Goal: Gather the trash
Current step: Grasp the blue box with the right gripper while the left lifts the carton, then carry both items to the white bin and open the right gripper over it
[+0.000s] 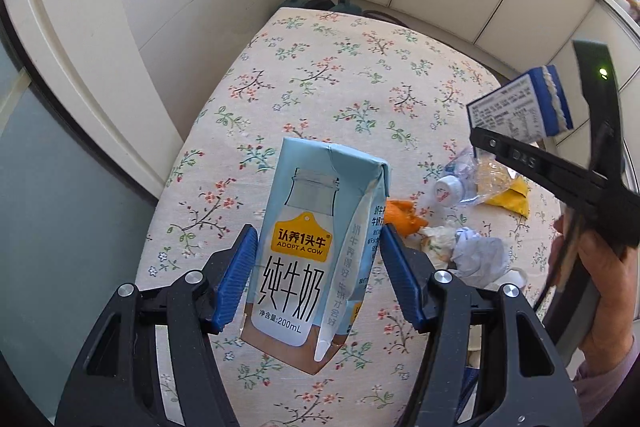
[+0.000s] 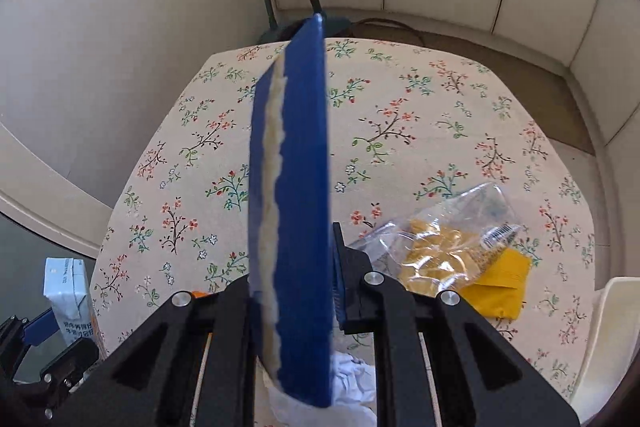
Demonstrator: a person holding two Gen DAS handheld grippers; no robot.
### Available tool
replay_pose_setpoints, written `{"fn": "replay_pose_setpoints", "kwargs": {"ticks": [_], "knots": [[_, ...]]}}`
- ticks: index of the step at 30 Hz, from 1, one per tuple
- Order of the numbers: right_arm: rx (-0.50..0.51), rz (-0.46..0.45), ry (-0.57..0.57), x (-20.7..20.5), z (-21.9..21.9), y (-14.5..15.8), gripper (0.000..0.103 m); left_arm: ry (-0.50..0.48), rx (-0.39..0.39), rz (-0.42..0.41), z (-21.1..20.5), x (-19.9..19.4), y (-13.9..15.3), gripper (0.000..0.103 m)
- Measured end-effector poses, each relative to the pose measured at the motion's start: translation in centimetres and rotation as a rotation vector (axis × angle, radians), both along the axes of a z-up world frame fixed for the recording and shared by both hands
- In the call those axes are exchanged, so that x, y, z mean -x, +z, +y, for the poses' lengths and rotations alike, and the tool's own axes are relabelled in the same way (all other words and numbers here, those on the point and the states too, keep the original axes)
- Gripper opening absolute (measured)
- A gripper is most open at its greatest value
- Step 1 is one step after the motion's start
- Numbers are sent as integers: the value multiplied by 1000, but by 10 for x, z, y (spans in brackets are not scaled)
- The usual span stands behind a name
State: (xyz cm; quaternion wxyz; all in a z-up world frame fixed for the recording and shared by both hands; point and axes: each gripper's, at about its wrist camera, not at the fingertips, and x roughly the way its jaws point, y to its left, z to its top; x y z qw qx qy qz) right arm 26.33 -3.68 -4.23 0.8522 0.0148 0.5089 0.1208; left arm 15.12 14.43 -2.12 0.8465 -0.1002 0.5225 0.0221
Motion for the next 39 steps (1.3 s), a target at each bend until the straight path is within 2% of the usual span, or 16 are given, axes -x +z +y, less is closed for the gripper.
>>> {"fn": "replay_pose_setpoints", "kwargs": {"ticks": [6,26,34,39], "knots": [[5,-44,-46,33,-40,21,14,-42,-4,-44,-29,5,12,60],[38,-119,-326,124,-217,51,14,-168,9,-204,-128,26,49,60],[48,-117,-479,153,-300,46,14,-223,6,-211,-167,34,45,60],[90,-111,-589,164,-345,36,18,-248,1,-221,-190,39,42,60]]}}
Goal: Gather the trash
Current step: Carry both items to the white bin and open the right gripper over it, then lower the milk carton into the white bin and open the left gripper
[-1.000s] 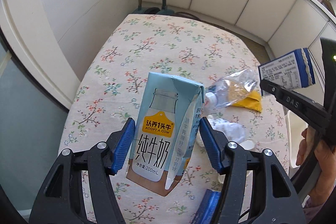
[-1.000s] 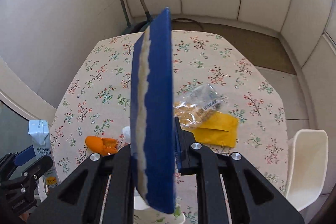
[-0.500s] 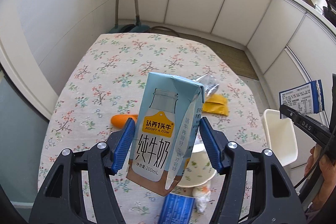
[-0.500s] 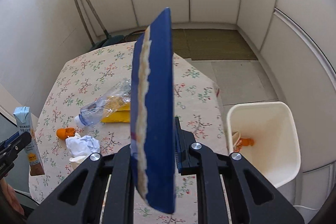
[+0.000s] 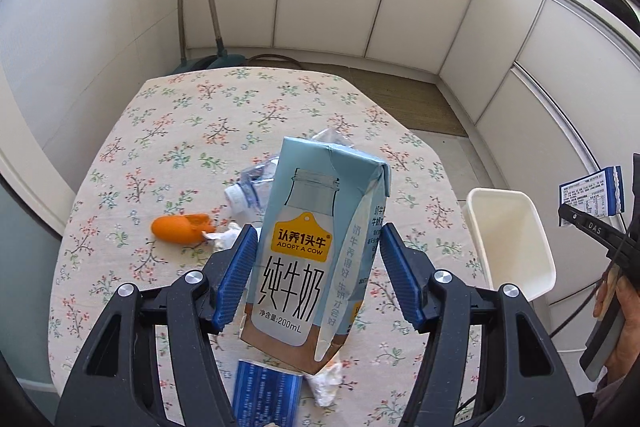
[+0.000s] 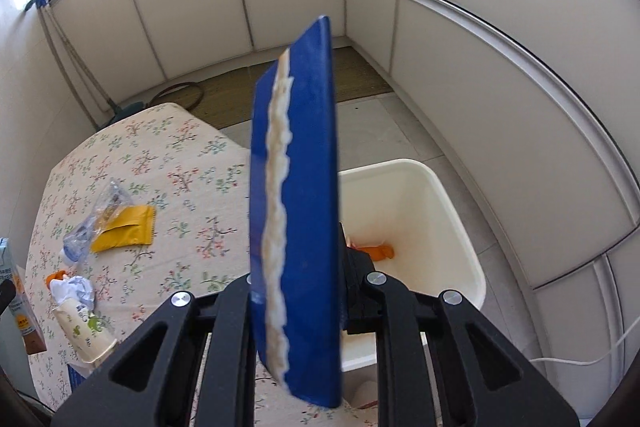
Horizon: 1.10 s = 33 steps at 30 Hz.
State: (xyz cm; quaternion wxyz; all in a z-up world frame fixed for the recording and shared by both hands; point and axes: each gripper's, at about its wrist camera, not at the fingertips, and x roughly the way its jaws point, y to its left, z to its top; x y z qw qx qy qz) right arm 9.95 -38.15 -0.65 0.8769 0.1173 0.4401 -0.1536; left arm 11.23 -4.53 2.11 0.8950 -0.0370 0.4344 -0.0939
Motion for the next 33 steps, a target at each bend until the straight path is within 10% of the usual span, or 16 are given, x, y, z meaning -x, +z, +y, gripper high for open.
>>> {"fn": "replay_pose_setpoints", "kwargs": {"ticks": [3,5,10,33], "knots": [[-11,5,-67,6,-26,-7,37,-19,3,11,-20,-1,-5,60],[-19,-6,-113,11,-40,-10,75,-40,6,19,-36,-1,-8,60],[-21,-37,-195,30,-70,-8,95,-107,7,5,-88,-2,-8,60],[-76,-48,-426,120,-154,-8,96,-377,53,-35,-289,-14,11,60]]}}
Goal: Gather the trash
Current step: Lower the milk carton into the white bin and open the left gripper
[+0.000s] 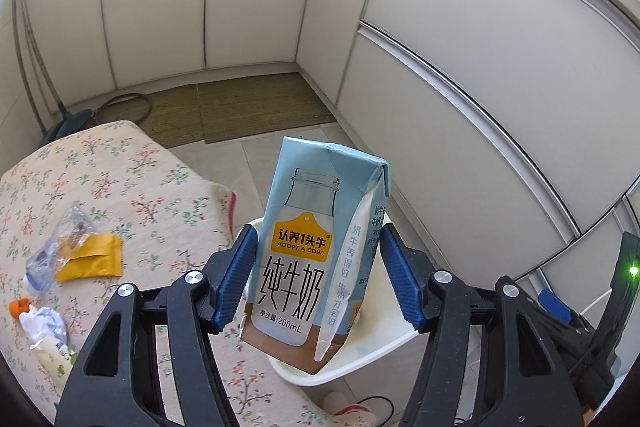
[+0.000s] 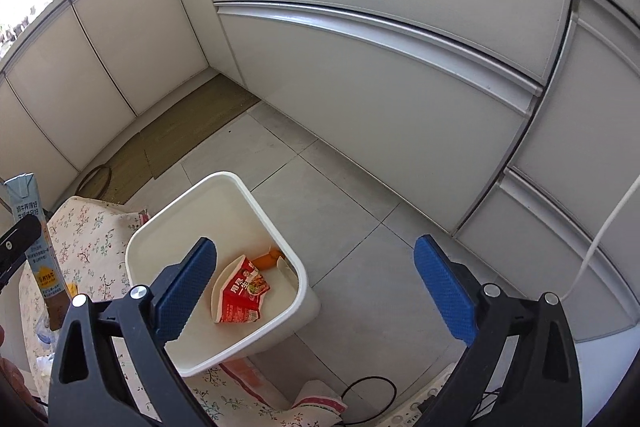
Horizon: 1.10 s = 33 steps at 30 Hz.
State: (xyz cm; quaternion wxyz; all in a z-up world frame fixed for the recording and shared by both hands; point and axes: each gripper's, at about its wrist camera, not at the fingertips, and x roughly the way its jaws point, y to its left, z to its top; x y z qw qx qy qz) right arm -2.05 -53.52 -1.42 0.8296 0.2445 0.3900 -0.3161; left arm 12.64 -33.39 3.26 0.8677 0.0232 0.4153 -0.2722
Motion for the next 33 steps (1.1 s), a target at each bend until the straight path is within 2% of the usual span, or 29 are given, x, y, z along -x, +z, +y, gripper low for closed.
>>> {"fn": "replay_pose_setpoints", "kwargs": {"ticks": [18,22,33], "knots": [[-1,43,-43,12,-19,-10,96,-78,-35,124,-66,-8,-33,61],[-6,59,-40,11,-22,-14,96,-69,-43,155,-68,-12,-41,78],[14,61,-18,5,-15,-11,96,-45,-107,121,-54,-5,-51,83]]}}
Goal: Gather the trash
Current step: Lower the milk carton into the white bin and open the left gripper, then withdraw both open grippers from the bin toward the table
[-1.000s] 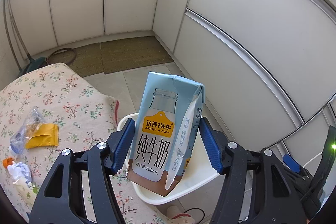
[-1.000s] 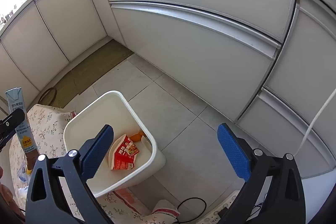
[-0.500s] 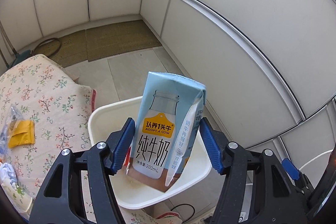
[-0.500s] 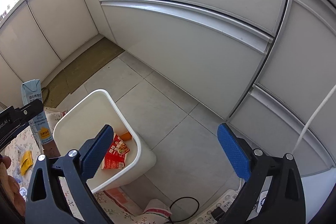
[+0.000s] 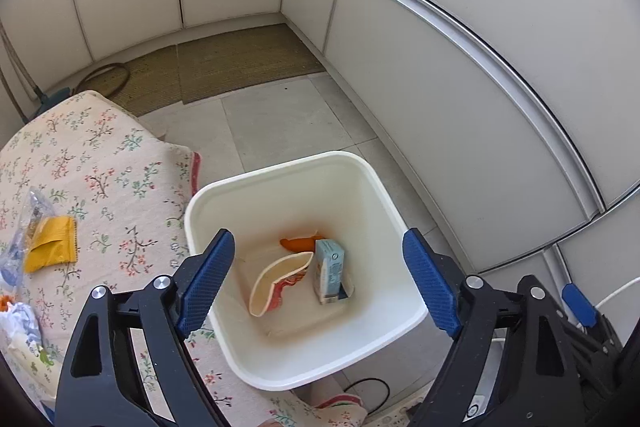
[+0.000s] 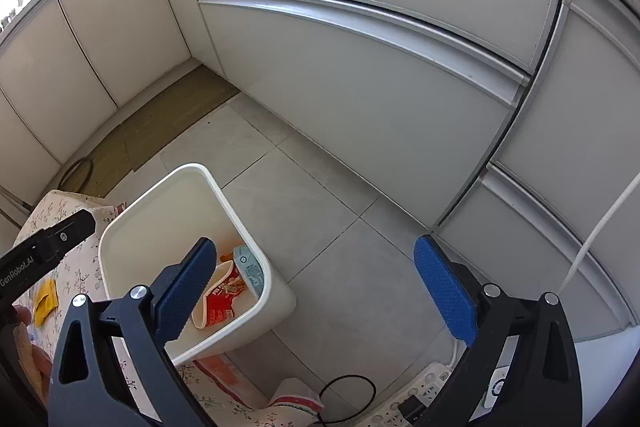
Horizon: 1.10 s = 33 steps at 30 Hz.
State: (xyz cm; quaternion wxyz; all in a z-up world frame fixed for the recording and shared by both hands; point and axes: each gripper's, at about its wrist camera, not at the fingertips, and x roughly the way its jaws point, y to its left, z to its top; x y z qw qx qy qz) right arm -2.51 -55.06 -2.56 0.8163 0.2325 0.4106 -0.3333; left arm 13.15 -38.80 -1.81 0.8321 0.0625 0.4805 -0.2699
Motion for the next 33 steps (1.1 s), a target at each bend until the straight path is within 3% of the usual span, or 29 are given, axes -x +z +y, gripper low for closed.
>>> {"fn": "replay_pose_setpoints", "kwargs": {"ticks": [13,23,33], "knots": [[50,17,59,-16,24,6,96,59,-19,-5,47,2,-3,89],[87,30,154,-38,63,12,96,121,-13,10,95,2,-7,89],[127,33,295,-71,124,19,96,242,-18,10,168,-2,-2,90]]}}
